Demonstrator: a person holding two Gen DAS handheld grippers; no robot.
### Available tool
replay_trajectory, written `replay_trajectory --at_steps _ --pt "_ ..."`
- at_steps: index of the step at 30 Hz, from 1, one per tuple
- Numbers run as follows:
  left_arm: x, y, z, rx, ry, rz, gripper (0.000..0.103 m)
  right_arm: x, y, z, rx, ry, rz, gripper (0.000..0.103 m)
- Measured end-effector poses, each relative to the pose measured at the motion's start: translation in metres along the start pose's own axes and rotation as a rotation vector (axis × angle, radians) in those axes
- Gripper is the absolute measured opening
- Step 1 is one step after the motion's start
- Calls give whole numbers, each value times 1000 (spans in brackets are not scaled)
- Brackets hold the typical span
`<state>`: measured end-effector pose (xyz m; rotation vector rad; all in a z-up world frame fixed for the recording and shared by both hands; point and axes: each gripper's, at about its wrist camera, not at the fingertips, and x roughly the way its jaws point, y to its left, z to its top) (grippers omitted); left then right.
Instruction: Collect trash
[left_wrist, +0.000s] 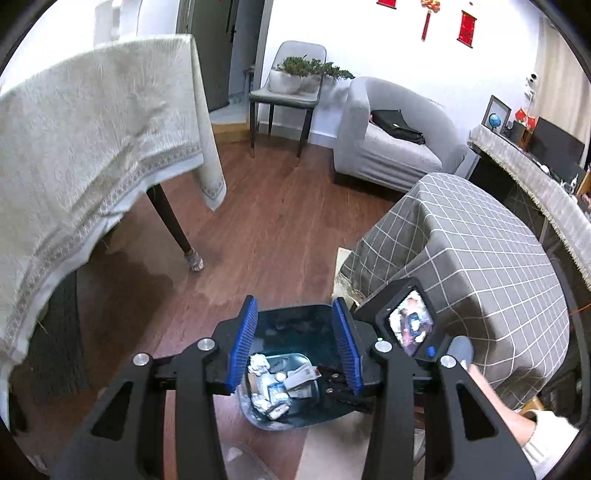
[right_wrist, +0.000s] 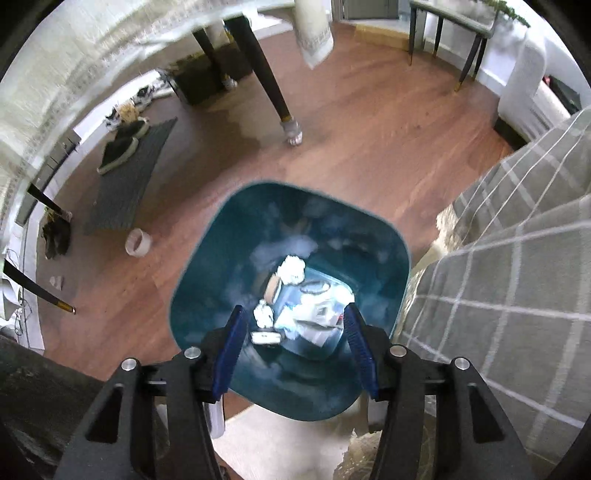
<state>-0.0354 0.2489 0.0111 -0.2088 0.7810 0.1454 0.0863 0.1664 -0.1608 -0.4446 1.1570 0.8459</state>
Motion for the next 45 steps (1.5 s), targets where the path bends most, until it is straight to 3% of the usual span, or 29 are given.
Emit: replay_trajectory --at_steps 4,6,10,16,18,26,31,38,42,45 --pt "-19 -9 9 27 -48 21 52 -42 4 7 -8 -96 -6 57" --pt "-29 -14 14 38 -72 25 53 -67 4 11 -3 -156 -19 63" --pt "-50 -22 21 60 -122 29 73 -116 -7 10 32 -259 -40 72" --pt "-72 -30 22 52 -157 17 90 -171 -31 -18 87 -335 -113 74" --pt "-79 -37 20 73 -160 23 93 -189 -41 -29 108 -353 -141 82" --pt "-88 -65 -1 121 -154 50 98 -259 -73 -89 220 -431 -242 99" --pt "-84 -74 -19 124 -134 42 99 -284 -90 -137 304 -471 -310 100" --pt "-76 -73 -39 118 -180 65 99 -300 -111 -206 396 -571 -362 100" --pt "-71 -77 -51 119 -197 39 99 -298 -111 -228 413 -595 -350 100" --pt "-68 -82 -55 131 -196 64 99 -296 -109 -236 407 -600 -340 100"
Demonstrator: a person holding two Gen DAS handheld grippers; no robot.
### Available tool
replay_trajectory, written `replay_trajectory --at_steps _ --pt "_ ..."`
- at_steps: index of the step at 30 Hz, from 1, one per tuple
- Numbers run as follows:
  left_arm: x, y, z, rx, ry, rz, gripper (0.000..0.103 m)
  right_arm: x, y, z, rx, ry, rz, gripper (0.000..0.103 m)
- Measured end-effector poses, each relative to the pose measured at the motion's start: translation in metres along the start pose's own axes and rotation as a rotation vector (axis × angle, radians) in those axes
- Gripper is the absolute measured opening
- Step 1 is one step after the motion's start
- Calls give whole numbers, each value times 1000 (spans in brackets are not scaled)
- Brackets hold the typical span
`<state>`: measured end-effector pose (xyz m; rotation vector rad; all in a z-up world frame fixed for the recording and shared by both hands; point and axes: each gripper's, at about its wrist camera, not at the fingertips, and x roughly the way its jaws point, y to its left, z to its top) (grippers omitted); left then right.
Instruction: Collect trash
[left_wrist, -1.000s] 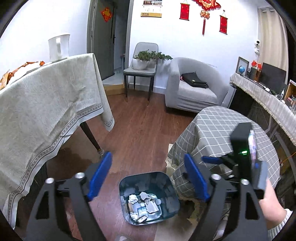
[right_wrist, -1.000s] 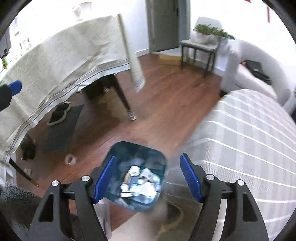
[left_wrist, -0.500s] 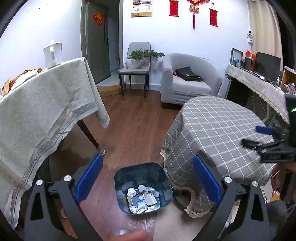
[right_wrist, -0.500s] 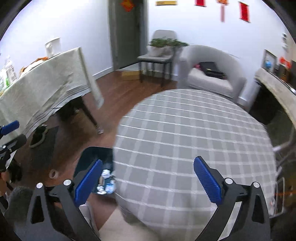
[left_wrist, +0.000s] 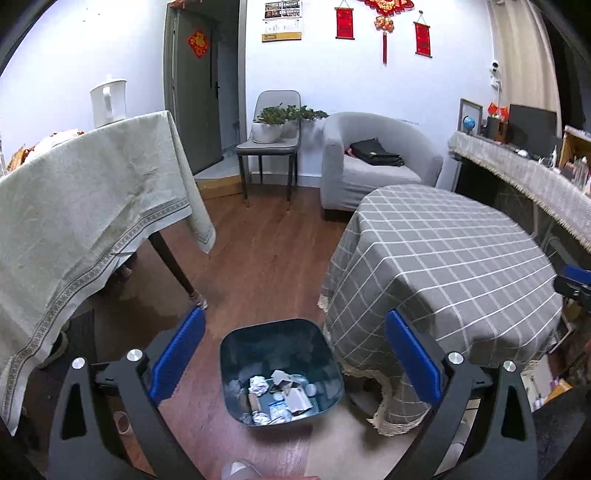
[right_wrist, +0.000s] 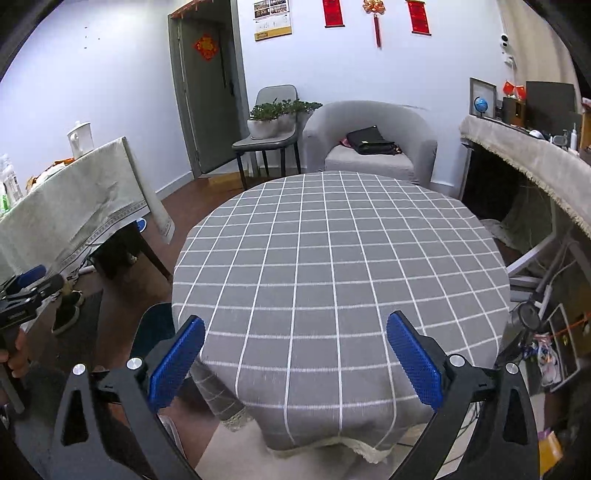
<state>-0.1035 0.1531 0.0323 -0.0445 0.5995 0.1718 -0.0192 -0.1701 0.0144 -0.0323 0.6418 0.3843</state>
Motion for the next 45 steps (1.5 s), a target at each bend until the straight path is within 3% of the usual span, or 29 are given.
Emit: replay_trajectory --at_steps 32,45 --pt "11 -6 -10 3 56 -1 99 -1 17 -8 -91 -7 7 100" --pt "12 1 -12 -46 66 -20 99 -1 19 -9 -95 1 6 100"
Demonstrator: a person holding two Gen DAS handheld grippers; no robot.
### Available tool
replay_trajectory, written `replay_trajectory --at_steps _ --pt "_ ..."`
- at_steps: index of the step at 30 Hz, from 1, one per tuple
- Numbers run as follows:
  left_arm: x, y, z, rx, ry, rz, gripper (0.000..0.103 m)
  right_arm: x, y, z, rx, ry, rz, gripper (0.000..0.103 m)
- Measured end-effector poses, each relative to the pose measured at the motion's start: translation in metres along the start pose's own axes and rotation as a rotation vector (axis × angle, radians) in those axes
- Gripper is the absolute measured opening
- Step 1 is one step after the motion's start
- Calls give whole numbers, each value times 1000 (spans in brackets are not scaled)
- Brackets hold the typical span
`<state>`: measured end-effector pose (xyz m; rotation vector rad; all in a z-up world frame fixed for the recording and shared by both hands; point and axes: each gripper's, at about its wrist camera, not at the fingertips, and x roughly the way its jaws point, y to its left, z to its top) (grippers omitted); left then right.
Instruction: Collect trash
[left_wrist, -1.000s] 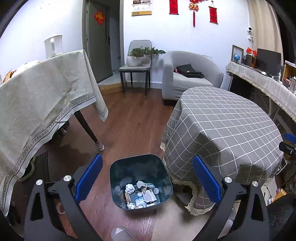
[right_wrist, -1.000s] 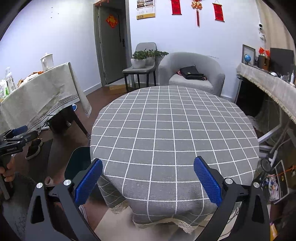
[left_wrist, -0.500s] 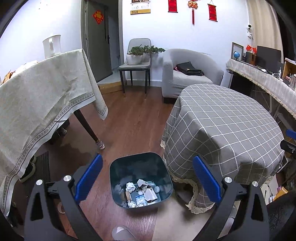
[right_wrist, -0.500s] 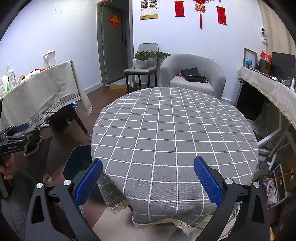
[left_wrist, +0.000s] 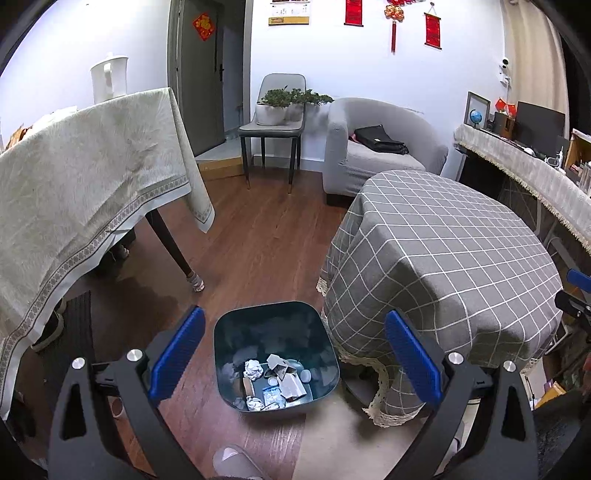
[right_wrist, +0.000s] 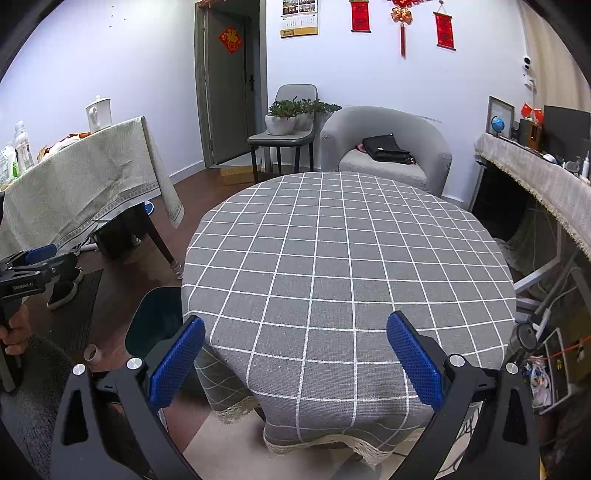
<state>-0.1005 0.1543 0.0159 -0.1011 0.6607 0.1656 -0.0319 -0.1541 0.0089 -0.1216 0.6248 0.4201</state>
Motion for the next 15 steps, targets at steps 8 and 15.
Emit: replay_trajectory --at_steps 8,15 --pt "1 0 1 -1 1 -1 99 1 0 0 -3 8 0 100" --pt "1 0 1 -2 1 -1 99 3 1 2 -2 9 0 100"
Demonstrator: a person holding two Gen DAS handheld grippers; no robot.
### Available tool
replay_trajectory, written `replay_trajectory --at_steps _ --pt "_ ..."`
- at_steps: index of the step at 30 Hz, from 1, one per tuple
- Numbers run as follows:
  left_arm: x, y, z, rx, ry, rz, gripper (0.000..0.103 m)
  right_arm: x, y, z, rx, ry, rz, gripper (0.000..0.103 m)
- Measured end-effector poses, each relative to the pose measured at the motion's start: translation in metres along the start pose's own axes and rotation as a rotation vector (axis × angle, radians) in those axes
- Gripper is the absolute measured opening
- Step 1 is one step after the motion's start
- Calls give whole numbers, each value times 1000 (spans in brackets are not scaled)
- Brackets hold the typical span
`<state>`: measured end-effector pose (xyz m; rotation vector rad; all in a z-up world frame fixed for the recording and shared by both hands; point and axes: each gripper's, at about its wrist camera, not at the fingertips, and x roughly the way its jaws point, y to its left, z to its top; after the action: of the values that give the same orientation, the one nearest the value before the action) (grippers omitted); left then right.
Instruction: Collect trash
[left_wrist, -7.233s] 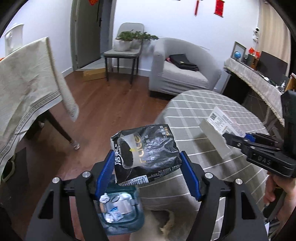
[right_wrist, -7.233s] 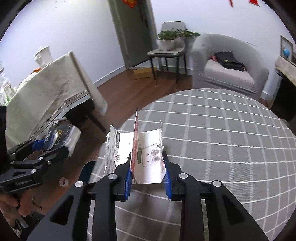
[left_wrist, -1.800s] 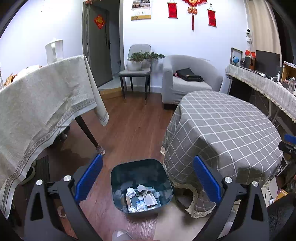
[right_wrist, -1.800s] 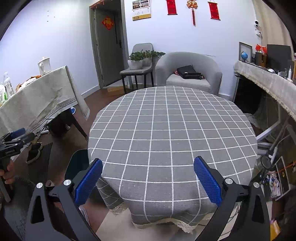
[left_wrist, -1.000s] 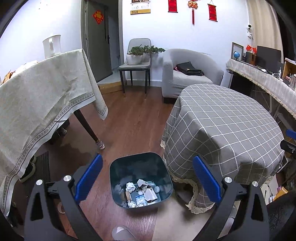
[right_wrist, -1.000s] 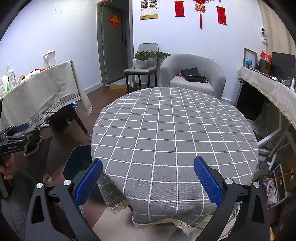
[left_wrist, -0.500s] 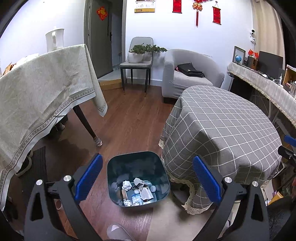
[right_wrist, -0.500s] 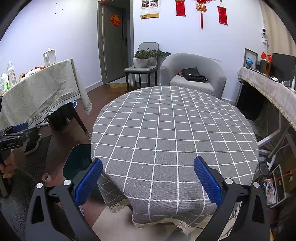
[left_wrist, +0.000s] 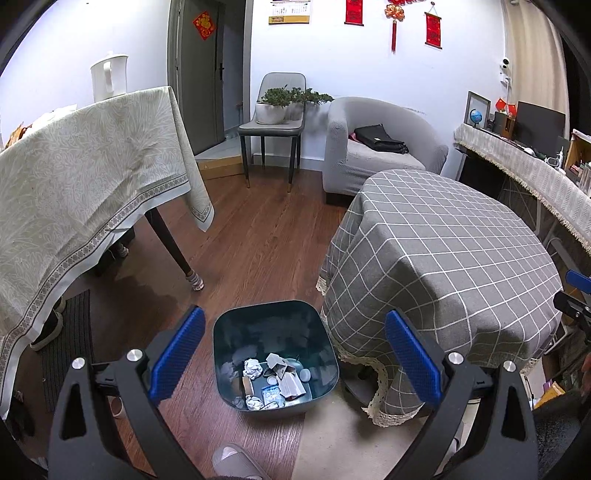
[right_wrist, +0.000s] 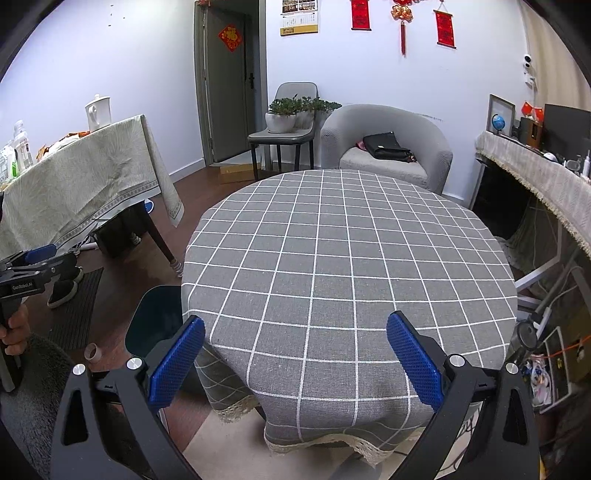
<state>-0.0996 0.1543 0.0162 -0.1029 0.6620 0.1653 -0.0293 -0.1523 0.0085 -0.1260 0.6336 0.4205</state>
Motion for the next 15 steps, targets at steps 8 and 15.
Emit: replay_trajectory --at_steps 8,15 --pt "1 0 -1 0 3 0 99 1 4 0 -7 6 -2 100" --pt "1 0 -1 -1 4 -1 99 2 6 0 -11 11 -4 100"
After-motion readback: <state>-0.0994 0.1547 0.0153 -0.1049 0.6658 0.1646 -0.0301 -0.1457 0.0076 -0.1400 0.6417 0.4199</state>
